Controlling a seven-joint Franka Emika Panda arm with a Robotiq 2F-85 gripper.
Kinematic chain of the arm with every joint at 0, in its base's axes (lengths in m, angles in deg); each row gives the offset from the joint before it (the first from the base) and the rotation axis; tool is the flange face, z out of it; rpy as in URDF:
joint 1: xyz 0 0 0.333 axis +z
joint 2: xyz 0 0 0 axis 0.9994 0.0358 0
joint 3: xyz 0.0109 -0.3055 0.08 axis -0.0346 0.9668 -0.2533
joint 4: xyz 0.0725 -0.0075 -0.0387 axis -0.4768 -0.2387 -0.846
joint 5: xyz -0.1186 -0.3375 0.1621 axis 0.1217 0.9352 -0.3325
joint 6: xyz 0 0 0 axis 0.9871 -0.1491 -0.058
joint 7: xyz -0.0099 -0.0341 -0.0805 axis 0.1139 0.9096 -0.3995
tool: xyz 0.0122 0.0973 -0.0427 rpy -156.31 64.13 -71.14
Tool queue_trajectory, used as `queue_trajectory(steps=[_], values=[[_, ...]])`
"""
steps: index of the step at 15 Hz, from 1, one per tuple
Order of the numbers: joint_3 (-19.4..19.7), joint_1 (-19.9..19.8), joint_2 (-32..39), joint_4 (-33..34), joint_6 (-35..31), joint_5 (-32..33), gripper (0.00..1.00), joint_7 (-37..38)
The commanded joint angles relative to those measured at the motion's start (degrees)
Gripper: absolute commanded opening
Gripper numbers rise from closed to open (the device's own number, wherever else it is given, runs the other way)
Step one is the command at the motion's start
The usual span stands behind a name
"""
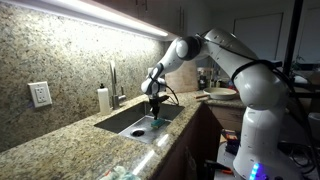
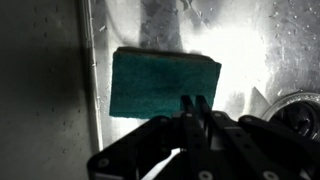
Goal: Use the sponge to scrub inside the sink
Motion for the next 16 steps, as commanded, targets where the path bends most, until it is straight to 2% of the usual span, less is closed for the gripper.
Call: queue_trajectory(steps=[1,8,16], values=[[-0.7,-1.8,3.0,3.0,2.4,-1.2,0.1,1.6],[-0.8,-3.4,3.8,1.7,2.2,-1.8,0.09,3.6],[-5.2,-1.5,5.9,0.6,4.6,-2.3,0.09,1.4]])
